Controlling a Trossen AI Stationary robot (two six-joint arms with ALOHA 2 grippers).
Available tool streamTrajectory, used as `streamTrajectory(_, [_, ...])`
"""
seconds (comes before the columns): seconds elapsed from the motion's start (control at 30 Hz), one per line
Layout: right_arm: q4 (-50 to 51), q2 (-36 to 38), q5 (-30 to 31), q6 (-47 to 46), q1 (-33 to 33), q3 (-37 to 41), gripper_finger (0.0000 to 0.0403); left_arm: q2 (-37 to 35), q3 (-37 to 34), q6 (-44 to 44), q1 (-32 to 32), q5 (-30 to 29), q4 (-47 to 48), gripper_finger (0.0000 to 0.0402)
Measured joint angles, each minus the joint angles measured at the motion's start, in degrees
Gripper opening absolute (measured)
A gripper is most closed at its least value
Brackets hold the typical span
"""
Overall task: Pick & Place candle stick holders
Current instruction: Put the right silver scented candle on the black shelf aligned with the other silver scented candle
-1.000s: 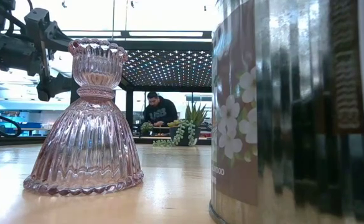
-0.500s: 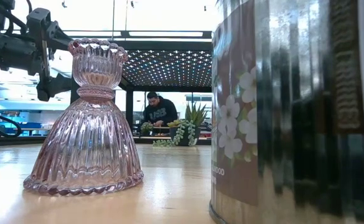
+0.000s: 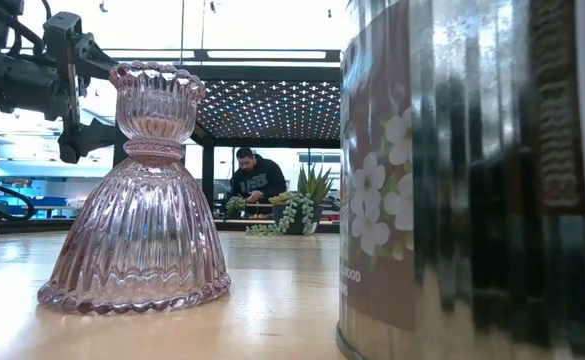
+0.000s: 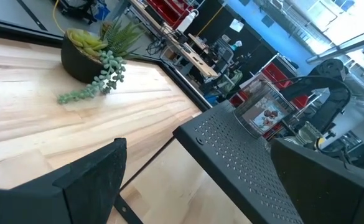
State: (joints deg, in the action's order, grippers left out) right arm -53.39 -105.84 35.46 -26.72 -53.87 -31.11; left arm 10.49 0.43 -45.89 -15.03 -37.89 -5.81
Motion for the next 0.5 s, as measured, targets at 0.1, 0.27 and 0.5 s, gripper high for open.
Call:
streamTrajectory(0.1, [-0.03,0.0,0.0,-0.02,-0.04,0.0,0.0133,-0.01,0.0,0.04,0.0,0.01,0.05,0.0399])
streamTrajectory(0.27, [0.69,-0.87,0.15,-1.52,-0.04,-1.27,0.0228,-0.01,0.0,0.07,0.0,0.01,0.16,0.0399])
streamTrajectory(0.5, [4.19,-8.28,-0.64,0.97,0.19,-9.35,0.0332,0.01,0.0,0.02,0.0,0.61,0.47,0.0399])
